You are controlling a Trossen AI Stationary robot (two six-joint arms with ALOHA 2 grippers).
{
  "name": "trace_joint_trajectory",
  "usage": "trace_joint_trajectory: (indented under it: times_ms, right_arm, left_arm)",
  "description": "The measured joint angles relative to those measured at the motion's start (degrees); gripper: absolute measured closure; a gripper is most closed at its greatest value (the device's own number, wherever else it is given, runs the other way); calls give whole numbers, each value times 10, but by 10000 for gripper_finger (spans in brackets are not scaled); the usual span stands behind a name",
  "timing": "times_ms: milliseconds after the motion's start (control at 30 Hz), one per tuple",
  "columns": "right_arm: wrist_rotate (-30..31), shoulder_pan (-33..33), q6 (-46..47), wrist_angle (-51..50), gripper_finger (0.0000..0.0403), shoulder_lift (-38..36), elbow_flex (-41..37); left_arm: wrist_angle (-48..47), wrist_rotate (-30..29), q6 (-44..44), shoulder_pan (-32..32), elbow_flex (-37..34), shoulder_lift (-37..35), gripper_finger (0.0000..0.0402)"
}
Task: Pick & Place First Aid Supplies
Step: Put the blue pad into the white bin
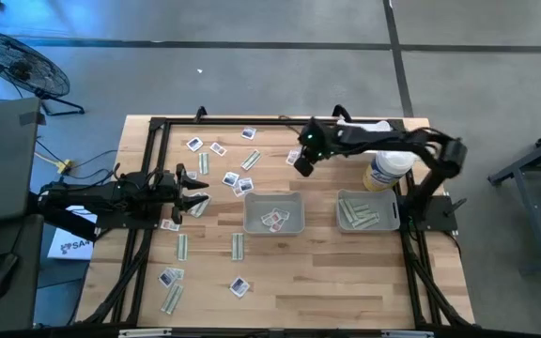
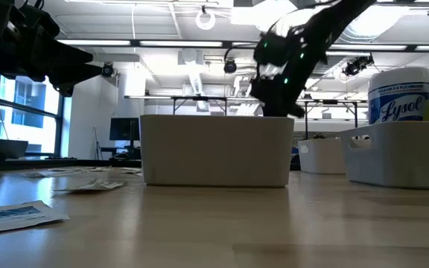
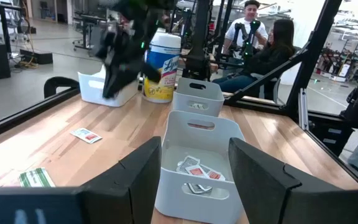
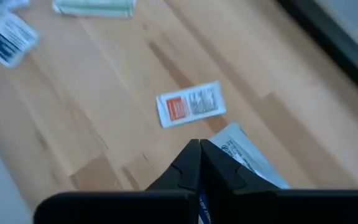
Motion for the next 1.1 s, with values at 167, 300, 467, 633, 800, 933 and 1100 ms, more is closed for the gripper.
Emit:
trace_joint_trajectory:
  times_ms: [167,300,467,633,800,933,1100]
  right_arm:
    - [-6,1,-21,-2,401,-81,-1]
    - [8,-3,-25,-26,402,-127,0]
    - [-7,-3,-40,-57,402,-146,1]
    - [52,-11,-39,-103,402,-146,0]
    - [56,-18,-26,-102,402,-146,-11]
    - [72,-46,-7,-116,402,-146,-14]
    - [93,-79,19,-132,402,-146,-14]
  left_arm:
    - [0,0,0,0,0,0,216]
    - [0,0,0,0,0,0,216]
    - [0,0,0,0,0,0,216]
    - [0,0,0,0,0,0,216]
    - [0,0,0,0,0,0,216]
    - [0,0,0,0,0,0,216]
    - [0,0,0,0,0,0,216]
